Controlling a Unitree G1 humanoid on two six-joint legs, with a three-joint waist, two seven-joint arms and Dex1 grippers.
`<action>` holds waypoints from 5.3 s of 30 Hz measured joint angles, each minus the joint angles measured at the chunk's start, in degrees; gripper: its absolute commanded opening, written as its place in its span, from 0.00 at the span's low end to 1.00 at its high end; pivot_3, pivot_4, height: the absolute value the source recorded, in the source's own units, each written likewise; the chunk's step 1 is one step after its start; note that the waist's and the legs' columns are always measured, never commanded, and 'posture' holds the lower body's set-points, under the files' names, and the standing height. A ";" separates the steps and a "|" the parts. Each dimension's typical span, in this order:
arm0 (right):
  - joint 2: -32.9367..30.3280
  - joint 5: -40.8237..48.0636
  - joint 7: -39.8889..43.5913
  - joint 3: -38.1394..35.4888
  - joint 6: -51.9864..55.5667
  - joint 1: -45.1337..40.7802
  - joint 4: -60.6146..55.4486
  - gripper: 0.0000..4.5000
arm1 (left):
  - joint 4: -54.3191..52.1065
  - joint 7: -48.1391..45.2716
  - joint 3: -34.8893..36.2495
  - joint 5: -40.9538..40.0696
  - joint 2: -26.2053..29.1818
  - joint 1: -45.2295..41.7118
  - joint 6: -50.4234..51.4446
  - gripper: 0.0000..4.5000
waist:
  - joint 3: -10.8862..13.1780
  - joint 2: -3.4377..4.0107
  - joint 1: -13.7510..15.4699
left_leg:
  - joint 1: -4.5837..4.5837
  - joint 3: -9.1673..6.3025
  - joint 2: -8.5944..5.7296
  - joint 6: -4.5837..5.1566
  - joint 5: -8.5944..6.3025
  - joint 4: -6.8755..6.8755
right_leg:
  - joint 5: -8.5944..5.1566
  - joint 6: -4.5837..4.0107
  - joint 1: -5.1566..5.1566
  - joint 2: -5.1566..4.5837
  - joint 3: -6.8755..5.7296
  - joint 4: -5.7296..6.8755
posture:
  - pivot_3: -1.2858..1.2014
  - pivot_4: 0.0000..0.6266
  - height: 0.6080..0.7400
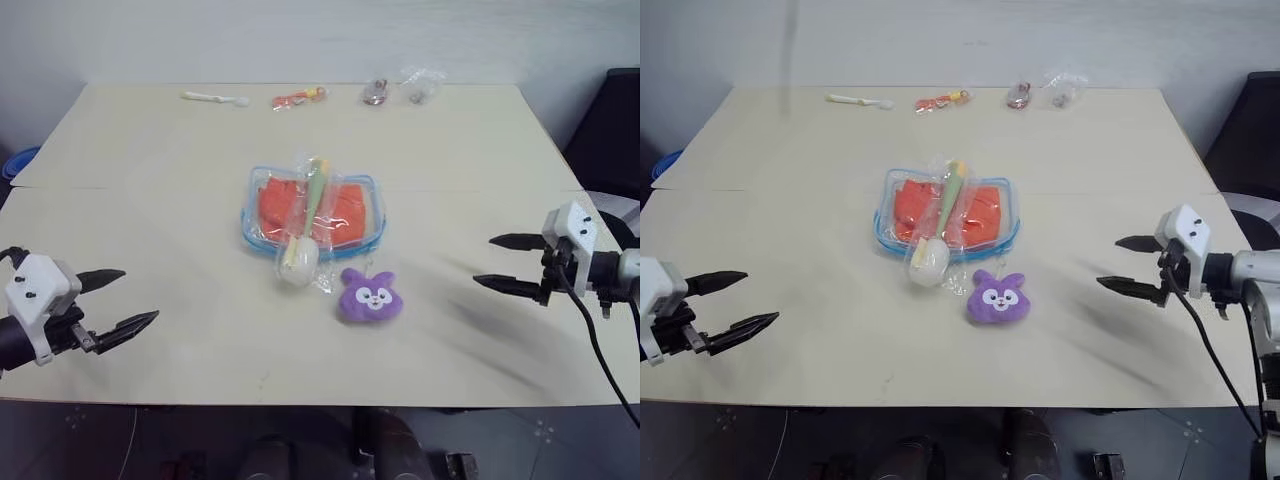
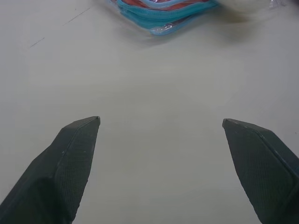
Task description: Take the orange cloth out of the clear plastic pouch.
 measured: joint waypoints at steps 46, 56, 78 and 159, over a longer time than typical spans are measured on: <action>7.60 13.52 -14.83 -3.07 15.20 10.57 -37.14 1.00 | 0.76 40.51 -15.74 -15.70 -15.99 -56.67 52.92 0.99 | -0.05 -0.26 1.75 | 0.05 -0.09 -0.22 -0.03 0.02 0.27 | 0.10 0.15 0.17 0.03 0.26 0.16 | 0.52 0.24 1.00; 8.77 16.12 -20.04 -2.98 17.51 10.91 -43.73 1.00 | 30.22 47.45 -32.42 -2.86 -30.31 -78.30 52.90 0.99 | 0.01 -0.38 1.58 | 0.08 0.03 -0.16 -0.10 0.06 0.21 | 0.11 0.17 0.16 0.23 0.32 0.06 | 0.52 0.24 1.00; 9.14 16.91 -24.93 -3.03 17.49 15.16 -48.67 1.00 | 58.31 35.38 -41.77 9.98 -38.33 -83.68 37.87 0.09 | 0.05 -0.45 1.66 | 0.06 0.09 -0.16 -0.05 0.08 0.19 | 0.14 0.23 0.15 0.25 0.35 0.02 | 0.52 0.24 1.00; 10.55 18.84 -22.89 -0.78 22.24 8.12 -47.79 1.00 | 67.74 3.04 -56.18 43.66 -10.51 -69.89 -59.96 0.00 | 0.22 -1.01 0.20 | 0.02 0.78 -0.22 0.12 0.04 0.21 | 0.29 0.19 -0.80 0.41 1.07 0.37 | 0.52 0.24 1.00</action>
